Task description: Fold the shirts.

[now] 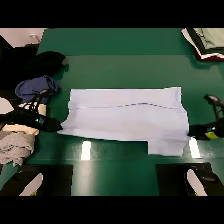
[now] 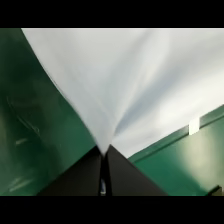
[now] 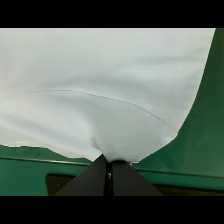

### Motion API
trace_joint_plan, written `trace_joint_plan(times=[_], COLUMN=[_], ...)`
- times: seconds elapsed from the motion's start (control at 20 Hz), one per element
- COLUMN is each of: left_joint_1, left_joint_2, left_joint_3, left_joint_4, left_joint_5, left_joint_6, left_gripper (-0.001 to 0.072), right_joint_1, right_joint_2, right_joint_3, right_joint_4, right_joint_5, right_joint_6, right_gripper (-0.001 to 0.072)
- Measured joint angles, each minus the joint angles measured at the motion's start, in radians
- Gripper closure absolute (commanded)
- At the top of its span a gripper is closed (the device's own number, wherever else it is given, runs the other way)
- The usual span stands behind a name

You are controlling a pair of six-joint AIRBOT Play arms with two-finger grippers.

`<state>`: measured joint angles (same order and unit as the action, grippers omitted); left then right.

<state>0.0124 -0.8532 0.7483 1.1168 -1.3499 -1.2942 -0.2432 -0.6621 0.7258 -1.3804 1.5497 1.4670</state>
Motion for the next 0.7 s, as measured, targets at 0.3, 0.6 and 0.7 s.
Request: trace_joint_plan(times=[0.3, 0.6, 0.7], left_joint_1=[-0.022, -0.024, -0.024], left_joint_2=[-0.016, -0.202, -0.277], left_joint_3=[0.048, 0.129, 0.179], left_joint_4=[0.003, 0.001, 0.000], left_joint_5=[0.279, 0.459, 0.501], left_joint_6=[-0.053, -0.082, -0.101], left_gripper=[0.0683, 0.0683, 0.0682], right_joint_1=[0.084, 0.134, 0.140], right_joint_2=[-0.192, -0.501, -0.584], right_joint_3=[0.201, 0.391, 0.439], right_joint_4=[0.000, 0.000, 0.000], right_joint_5=[-0.121, -0.217, -0.242], right_joint_6=[0.013, 0.016, 0.023], right_gripper=[0.0690, 0.0688, 0.0685])
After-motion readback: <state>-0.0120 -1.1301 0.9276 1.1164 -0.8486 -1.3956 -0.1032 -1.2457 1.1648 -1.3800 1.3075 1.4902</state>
